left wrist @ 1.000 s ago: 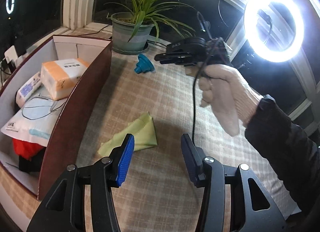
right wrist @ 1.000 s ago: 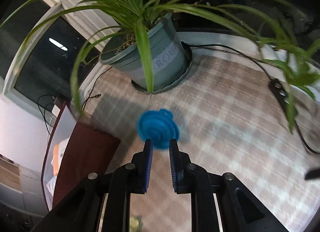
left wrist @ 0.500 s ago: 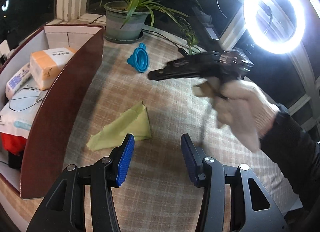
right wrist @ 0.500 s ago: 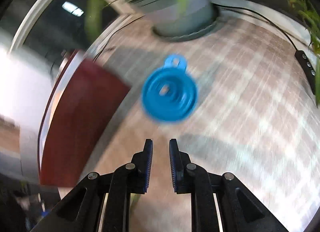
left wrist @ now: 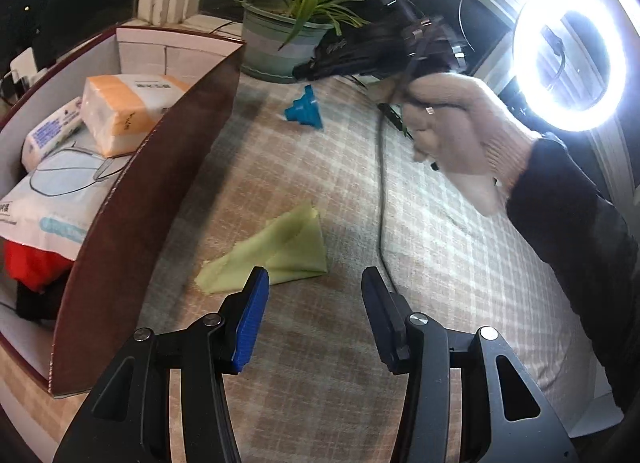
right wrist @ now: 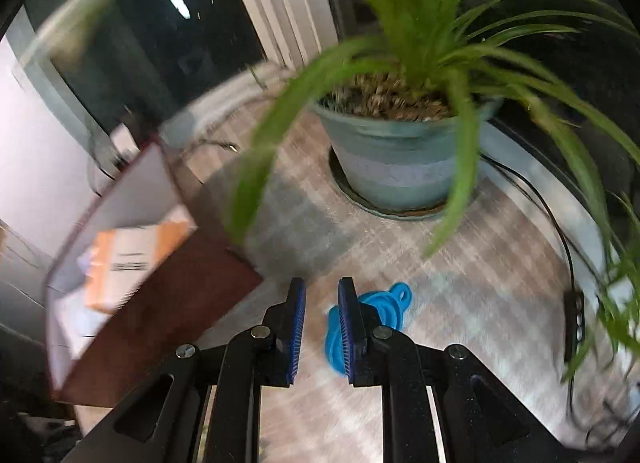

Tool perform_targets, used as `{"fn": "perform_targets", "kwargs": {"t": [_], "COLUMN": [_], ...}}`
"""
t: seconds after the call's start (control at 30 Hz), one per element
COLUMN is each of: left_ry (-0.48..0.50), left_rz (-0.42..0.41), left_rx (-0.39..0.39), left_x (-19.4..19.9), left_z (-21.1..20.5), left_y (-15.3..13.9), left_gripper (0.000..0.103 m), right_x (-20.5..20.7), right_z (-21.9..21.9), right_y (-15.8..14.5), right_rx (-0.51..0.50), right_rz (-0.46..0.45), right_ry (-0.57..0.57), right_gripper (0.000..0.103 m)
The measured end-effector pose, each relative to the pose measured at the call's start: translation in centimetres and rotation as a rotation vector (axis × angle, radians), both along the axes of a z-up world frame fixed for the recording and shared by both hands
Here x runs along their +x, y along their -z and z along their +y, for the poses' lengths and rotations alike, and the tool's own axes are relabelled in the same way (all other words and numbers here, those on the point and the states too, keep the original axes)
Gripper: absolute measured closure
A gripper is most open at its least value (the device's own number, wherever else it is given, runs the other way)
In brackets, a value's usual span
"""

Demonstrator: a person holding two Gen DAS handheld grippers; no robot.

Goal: Organize soft objects
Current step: 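Move the right tool to the blue silicone funnel on the floor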

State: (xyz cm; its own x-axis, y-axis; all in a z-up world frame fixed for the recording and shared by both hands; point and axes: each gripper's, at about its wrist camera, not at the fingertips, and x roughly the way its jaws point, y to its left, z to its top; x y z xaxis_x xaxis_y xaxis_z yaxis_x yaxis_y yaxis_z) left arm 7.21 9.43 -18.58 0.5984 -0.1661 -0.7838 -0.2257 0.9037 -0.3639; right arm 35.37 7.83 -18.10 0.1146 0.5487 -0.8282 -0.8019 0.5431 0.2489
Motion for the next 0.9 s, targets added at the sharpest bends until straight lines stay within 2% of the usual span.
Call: {"fn": "perform_targets", "kwargs": {"t": [0.1, 0.2, 0.37, 0.6, 0.73, 0.83, 0.87, 0.9], "left_ry": [-0.010, -0.017, -0.013, 0.008, 0.006, 0.014, 0.018, 0.025], "left_rz": [0.001, -0.005, -0.018, -0.039, -0.035, -0.030, -0.023, -0.015], "left_rx": [-0.008, -0.014, -0.023, -0.022, -0.014, 0.025, 0.048, 0.064], "left_x": [-0.2, -0.3, -0.1, -0.1, 0.0, 0.2, 0.3, 0.5], "left_z": [0.4, 0.6, 0.5, -0.3, -0.3, -0.6, -0.7, -0.8], "left_y": [-0.1, -0.3, -0.7, -1.1, -0.8, -0.5, -0.3, -0.1], "left_gripper": [0.056, 0.056, 0.056, 0.056, 0.056, 0.056, 0.056, 0.056], "right_x": [0.8, 1.8, 0.8, -0.6, -0.9, -1.8, -2.1, -2.3], "right_z": [2.1, 2.6, 1.6, -3.7, -6.4, -8.6, -9.1, -9.7], "right_y": [2.0, 3.2, 2.6, 2.4, 3.4, 3.4, 3.3, 3.0], "right_rx": [-0.100, -0.124, -0.193, -0.231, -0.249, -0.236, -0.222, -0.203], "right_rz": [-0.037, -0.045, -0.099, -0.097, -0.043, -0.022, -0.018, -0.013], "right_ry": [-0.013, -0.003, -0.014, 0.057, 0.071, 0.076, 0.085, 0.090], "right_gripper": [0.091, 0.092, 0.092, 0.089, 0.089, 0.089, 0.087, 0.080]}}
